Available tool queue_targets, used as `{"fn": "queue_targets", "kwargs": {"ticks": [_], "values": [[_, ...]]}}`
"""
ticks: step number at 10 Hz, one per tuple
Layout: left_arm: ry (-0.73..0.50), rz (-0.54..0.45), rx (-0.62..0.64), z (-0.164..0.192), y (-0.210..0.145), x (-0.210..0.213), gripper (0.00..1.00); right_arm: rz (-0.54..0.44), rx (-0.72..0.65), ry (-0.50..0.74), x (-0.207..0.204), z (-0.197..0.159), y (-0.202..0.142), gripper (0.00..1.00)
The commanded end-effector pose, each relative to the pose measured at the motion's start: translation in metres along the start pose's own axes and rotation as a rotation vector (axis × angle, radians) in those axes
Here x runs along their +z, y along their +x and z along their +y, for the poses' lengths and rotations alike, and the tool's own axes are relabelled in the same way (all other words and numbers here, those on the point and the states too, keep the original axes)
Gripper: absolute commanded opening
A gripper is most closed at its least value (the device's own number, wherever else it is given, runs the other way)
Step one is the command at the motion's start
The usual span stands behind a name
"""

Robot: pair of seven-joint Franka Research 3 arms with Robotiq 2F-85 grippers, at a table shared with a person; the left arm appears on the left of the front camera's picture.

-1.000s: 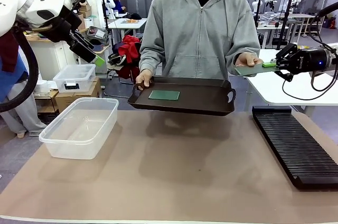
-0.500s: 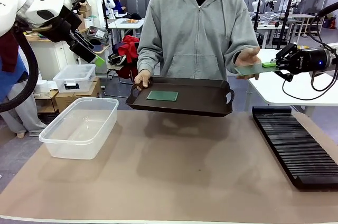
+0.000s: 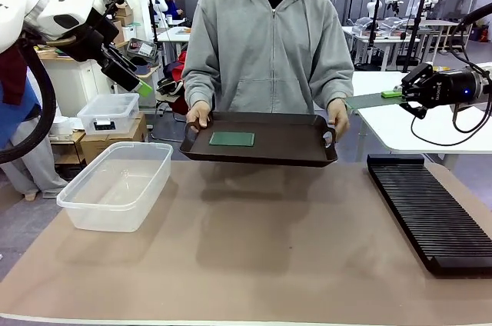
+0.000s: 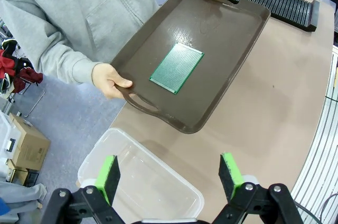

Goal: Sort PCBs into racks and boxes based on the side picked up.
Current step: If the short side of the Blank PCB is picked up, insert it into the PCB Rack ; if the long side is picked up, place it in the Organizing box.

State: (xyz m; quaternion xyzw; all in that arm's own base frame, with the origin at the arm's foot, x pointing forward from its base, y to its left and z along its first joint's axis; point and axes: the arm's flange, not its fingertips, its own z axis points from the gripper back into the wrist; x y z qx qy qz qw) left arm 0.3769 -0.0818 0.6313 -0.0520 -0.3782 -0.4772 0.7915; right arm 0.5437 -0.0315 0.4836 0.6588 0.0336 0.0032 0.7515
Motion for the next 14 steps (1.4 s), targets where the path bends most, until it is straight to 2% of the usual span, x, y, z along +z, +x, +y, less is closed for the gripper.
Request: {"fn": "queue_targets", "kwargs": {"ticks": [1,8,9,12,13,14], "values": [[-0.005,0.004,-0.001,-0.001,-0.001,0.000,1.00,-0.003,0.000,-0.003,0.000,0.000,0.000,0.00],[-0.005,0.004,-0.001,-0.001,-0.001,0.000,1.00,0.000,0.000,0.000,0.000,0.000,0.000,0.02],[-0.005,0.004,-0.001,-0.001,-0.001,0.000,1.00,0.072,0.057,0.019,0.003,0.002,-0.003,0.02],[-0.005,0.004,-0.001,-0.001,-0.001,0.000,1.00,0.155,0.284,0.015,0.023,0.017,-0.018,0.02],[-0.005,0.004,-0.001,-0.001,-0.001,0.000,1.00,0.163,0.370,-0.002,0.030,0.021,-0.024,0.02],[-0.005,0.004,-0.001,-0.001,-0.001,0.000,1.00,0.133,0.456,-0.041,0.037,0.025,-0.029,0.02]]}}
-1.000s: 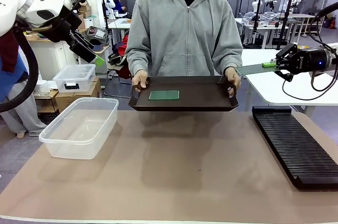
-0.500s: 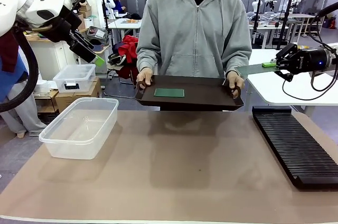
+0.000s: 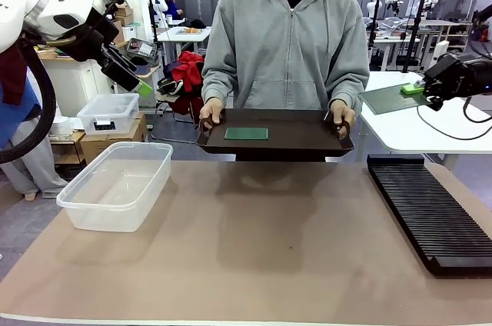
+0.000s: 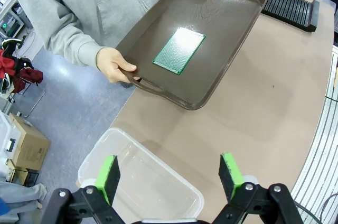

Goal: Sort PCBs into racks and boxes based on the side picked up.
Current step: If the short side of the Blank PCB is picked up, insert it into the PCB Rack ; if the long side is picked up, place it in the Organizing box.

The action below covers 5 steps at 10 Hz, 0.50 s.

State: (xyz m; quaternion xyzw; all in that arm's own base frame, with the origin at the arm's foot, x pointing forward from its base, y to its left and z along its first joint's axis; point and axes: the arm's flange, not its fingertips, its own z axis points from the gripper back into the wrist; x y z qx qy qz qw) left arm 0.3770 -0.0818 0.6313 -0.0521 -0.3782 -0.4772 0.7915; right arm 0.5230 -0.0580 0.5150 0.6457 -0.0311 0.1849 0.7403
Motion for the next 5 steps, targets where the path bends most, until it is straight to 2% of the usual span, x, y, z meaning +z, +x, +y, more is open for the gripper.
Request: {"fn": "queue_targets", "kwargs": {"ticks": [1,5], "values": [[-0.005,0.004,-0.001,-0.001,-0.001,0.000,1.00,-0.083,0.246,-0.085,0.010,0.006,-0.009,0.02],[-0.005,0.004,-0.001,-0.001,-0.001,0.000,1.00,-0.149,0.663,-0.237,0.024,0.006,-0.007,0.02]]}}
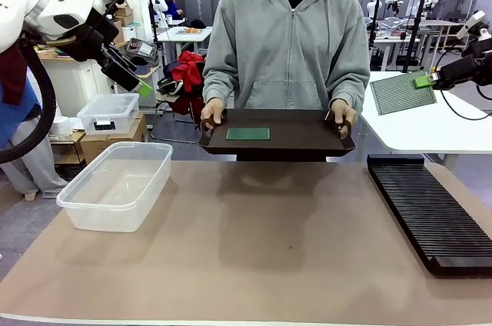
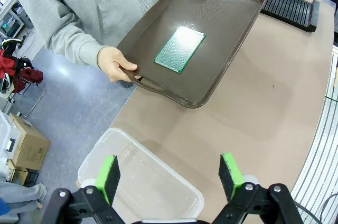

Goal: Sort PCBs into racks and boxes based on the side picked up.
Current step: If the short side of the Blank PCB is picked up, insert it into the PCB Rack ; if the long side is picked up, place it in the Organizing box.

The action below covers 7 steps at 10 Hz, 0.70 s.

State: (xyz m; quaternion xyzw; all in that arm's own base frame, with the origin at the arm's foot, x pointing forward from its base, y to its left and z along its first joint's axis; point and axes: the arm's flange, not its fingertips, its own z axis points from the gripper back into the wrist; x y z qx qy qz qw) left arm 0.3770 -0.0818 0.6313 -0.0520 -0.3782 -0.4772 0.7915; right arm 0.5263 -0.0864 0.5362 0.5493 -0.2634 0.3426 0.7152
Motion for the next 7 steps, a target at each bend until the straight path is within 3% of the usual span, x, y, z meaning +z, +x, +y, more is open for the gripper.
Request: {"fn": "queue_targets", "kwargs": {"ticks": [1,3,4,5,7], "values": [[-0.005,0.004,-0.001,-0.001,-0.001,0.000,1.00,0.010,0.146,-0.110,0.000,-0.007,-0.013,0.02],[-0.005,0.004,-0.001,-0.001,-0.001,0.000,1.00,-0.045,0.237,-0.150,0.000,-0.010,-0.009,0.02],[-0.005,0.004,-0.001,-0.001,-0.001,0.000,1.00,-0.138,0.038,-0.035,-0.005,-0.011,-0.006,0.02],[-0.005,0.004,-0.001,-0.001,-0.001,0.000,1.00,-0.008,0.213,-0.120,0.010,-0.013,-0.001,0.02],[-0.005,0.004,-0.001,-0.001,-0.001,0.000,1.00,-0.008,0.213,-0.120,0.010,-0.013,-0.001,0.02]]}}
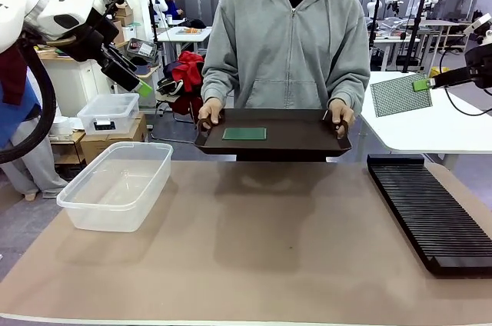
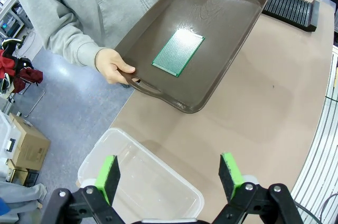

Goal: Sort PCBs into racks and boxes based on the side picked up.
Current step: If the short side of the Blank PCB is picked up, insert it into the PCB Rack ; if the long side is picked up, place it in the Organizing box.

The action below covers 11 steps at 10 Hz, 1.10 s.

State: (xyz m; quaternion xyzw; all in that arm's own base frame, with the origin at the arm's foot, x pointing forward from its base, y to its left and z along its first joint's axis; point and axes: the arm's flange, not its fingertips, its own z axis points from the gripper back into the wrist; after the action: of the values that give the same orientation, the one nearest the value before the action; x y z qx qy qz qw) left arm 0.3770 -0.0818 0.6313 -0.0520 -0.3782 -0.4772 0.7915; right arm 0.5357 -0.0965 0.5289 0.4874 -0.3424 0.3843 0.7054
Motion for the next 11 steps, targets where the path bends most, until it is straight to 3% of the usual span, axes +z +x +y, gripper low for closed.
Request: {"fn": "queue_targets", "kwargs": {"ticks": [1,2,4,5,8,9,11], "values": [[-0.005,0.004,-0.001,-0.001,-0.001,0.000,1.00,-0.007,-0.009,0.003,-0.001,-0.001,-0.002,0.02],[-0.005,0.004,-0.001,-0.001,-0.001,0.000,1.00,-0.041,0.003,0.076,0.008,-0.005,-0.003,0.02],[-0.005,0.004,-0.001,-0.001,-0.001,0.000,1.00,0.018,0.179,0.245,0.027,-0.013,-0.008,0.02],[-0.005,0.004,-0.001,-0.001,-0.001,0.000,1.00,0.024,0.252,0.273,0.041,-0.019,-0.008,0.02],[-0.005,0.004,-0.001,-0.001,-0.001,0.000,1.00,0.114,0.529,0.084,0.052,-0.045,-0.020,0.02],[-0.005,0.004,-0.001,-0.001,-0.001,0.000,1.00,0.185,0.532,0.058,0.054,-0.055,-0.026,0.02],[-0.005,0.004,-0.001,-0.001,-0.001,0.000,1.00,0.222,0.589,-0.031,0.049,-0.079,-0.038,0.02]]}}
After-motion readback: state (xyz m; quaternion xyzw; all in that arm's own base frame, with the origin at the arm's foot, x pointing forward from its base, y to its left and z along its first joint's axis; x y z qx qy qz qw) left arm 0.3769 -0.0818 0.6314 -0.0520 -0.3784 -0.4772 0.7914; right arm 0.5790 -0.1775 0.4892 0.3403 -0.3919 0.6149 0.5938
